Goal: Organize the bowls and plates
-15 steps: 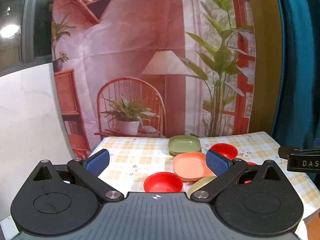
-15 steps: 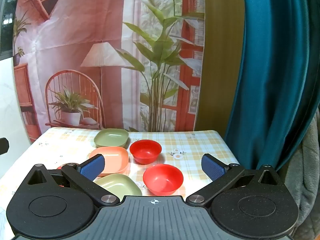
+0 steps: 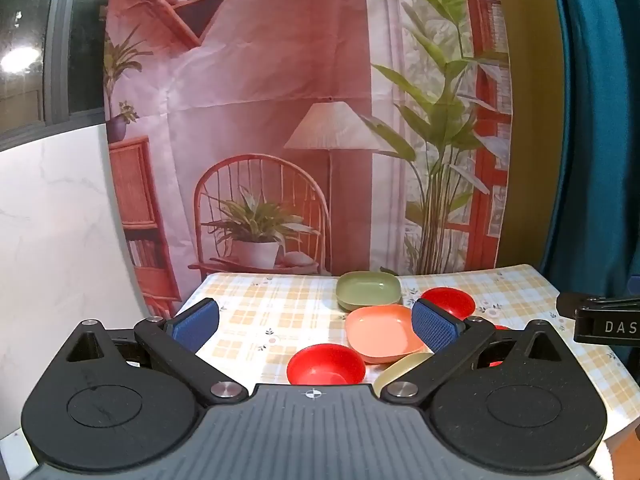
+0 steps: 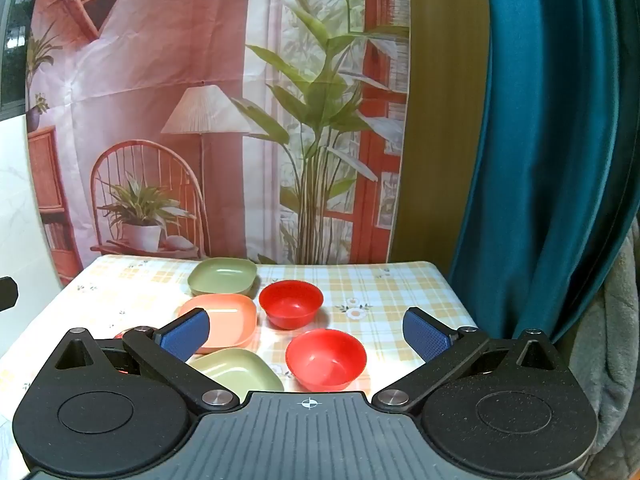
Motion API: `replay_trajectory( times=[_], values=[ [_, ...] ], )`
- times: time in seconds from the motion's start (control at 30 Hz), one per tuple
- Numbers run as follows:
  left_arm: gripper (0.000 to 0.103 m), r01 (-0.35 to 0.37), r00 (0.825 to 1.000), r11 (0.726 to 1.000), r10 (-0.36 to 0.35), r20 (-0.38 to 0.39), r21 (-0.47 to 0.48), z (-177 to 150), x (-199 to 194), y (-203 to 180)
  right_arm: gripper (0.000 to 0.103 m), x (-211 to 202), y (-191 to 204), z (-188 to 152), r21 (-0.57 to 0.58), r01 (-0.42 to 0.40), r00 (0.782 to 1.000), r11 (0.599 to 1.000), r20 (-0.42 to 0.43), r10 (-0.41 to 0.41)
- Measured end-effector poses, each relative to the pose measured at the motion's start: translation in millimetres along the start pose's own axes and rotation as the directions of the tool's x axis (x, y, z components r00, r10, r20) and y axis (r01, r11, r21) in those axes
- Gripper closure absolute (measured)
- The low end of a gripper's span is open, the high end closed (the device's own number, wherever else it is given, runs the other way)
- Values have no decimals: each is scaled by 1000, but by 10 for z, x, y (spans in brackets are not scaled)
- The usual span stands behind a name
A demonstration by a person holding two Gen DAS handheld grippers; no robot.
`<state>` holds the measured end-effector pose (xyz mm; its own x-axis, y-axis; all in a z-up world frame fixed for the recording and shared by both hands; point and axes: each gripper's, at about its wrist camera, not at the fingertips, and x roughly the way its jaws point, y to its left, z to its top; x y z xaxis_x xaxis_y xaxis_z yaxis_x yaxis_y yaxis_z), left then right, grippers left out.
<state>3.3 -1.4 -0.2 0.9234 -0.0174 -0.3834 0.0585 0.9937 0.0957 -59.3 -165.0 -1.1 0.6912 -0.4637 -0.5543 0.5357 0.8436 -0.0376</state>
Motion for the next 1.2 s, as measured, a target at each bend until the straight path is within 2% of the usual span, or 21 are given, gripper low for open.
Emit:
replay_trajectory(
  times=[1.2],
  values=[
    [0,-5,1000,1000,5,8,3,-20,-5,23,0,4,0,8,-3,1,1000,1000,1,-1]
  ],
)
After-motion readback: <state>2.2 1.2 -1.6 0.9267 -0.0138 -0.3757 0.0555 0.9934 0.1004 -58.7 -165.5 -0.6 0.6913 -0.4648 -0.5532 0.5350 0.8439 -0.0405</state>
